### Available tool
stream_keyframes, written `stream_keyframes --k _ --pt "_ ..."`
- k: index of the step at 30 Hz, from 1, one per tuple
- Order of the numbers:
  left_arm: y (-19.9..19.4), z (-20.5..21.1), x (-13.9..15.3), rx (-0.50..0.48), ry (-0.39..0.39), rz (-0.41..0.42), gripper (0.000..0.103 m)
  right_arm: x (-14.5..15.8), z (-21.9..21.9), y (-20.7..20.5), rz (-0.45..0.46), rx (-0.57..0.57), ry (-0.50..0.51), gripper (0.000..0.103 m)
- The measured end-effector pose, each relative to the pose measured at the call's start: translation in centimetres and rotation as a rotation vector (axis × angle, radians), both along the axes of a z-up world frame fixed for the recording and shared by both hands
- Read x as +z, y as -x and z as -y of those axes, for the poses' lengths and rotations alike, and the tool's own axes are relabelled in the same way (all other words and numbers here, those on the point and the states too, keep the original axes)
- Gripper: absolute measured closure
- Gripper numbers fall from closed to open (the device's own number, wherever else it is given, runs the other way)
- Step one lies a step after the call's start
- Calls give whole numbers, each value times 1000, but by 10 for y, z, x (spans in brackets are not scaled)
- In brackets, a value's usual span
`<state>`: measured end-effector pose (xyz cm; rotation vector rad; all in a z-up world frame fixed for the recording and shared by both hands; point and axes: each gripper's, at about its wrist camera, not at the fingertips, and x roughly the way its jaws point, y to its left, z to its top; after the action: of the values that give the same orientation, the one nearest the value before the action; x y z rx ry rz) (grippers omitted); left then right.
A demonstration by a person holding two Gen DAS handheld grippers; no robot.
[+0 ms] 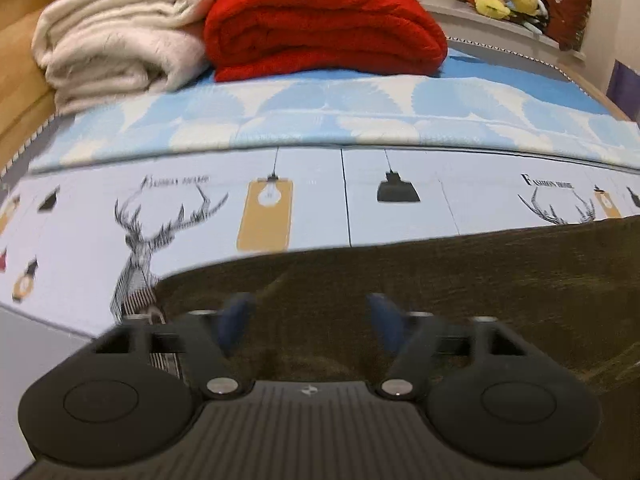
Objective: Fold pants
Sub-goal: 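Grasp the pants edge with the left tool and lift it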
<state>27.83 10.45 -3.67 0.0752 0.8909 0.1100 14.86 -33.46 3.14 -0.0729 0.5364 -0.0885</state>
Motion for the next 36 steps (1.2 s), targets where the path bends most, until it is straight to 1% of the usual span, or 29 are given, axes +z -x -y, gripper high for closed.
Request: stream_keyframes --k 1,2,3,5,7,8,9,11,13,14,15,16,17,18,21,23,25,26,27,28,29,30,31,32,33,34,36 --pt "-4 -4 -1 15 10 2 82 0 1 0 -4 -4 -7 61" --pt "-8 -11 -3 43 38 0 90 1 1 0 -9 -7 -7 61" --pt "-12 -19 -5 77 68 -4 92 0 1 0 -12 -6 -8 61" --pt "-21 -36 -11 143 106 -11 92 2 2 -1 -22 1 -39 61" --pt "-29 -47 -21 192 114 -9 92 6 4 -2 -30 12 -89 60" --pt "-32 -50 -25 197 112 -10 92 8 5 -2 -34 25 -117 60" --pt "-36 -52 -31 194 110 -14 88 10 4 -2 -36 37 -133 59" --pt "-45 -51 -42 168 106 -27 70 12 2 -3 -38 63 -143 57" --pt "-53 -48 -50 129 75 -18 34 11 -2 -5 -46 86 -133 57" --pt "-58 -46 -54 112 37 -9 25 10 -4 -7 -53 97 -128 57" --pt "-62 -45 -58 102 -10 -4 12 10 -5 -9 -60 106 -125 57" --pt "-66 -43 -62 86 -57 0 10 9 -7 -10 -66 114 -123 57" --pt "-72 -44 -68 56 -84 -1 10 8 -8 -12 -73 124 -117 57" --pt "-76 -46 -73 32 -89 -9 10 7 -9 -14 -76 131 -109 57" --pt "-92 -58 -89 -16 -73 -50 10 5 -9 -17 -79 129 -83 56" --pt "-101 -66 -97 -38 -68 -68 9 2 -6 -19 -89 119 -84 56" --pt "-105 -70 -103 -47 -42 -82 8 -1 -2 -21 -102 111 -85 55" --pt "-108 -72 -105 -52 -15 -89 11 -3 0 -22 -109 109 -80 55" --pt "-108 -72 -105 -69 11 -89 25 -5 1 -23 -114 108 -73 55" --pt "-109 -71 -104 -100 41 -88 44 -7 2 -24 -119 107 -66 55" --pt "-108 -68 -102 -141 53 -89 55 -9 4 -25 -126 103 -60 55" --pt "-107 -63 -99 -188 55 -93 79 -10 6 -26 -134 96 -58 55" --pt "-107 -57 -98 -222 44 -98 91 -12 9 -28 -139 89 -59 55" --pt "-104 -51 -96 -250 7 -99 93 -13 11 -29 -144 78 -64 55" --pt "-102 -46 -94 -268 -22 -100 98 -14 13 -30 -148 70 -69 55" --pt "-98 -43 -92 -284 -39 -101 100 -15 15 -30 -152 62 -73 55" --pt "-89 -42 -84 -300 -42 -94 101 -17 17 -31 -161 49 -77 55"
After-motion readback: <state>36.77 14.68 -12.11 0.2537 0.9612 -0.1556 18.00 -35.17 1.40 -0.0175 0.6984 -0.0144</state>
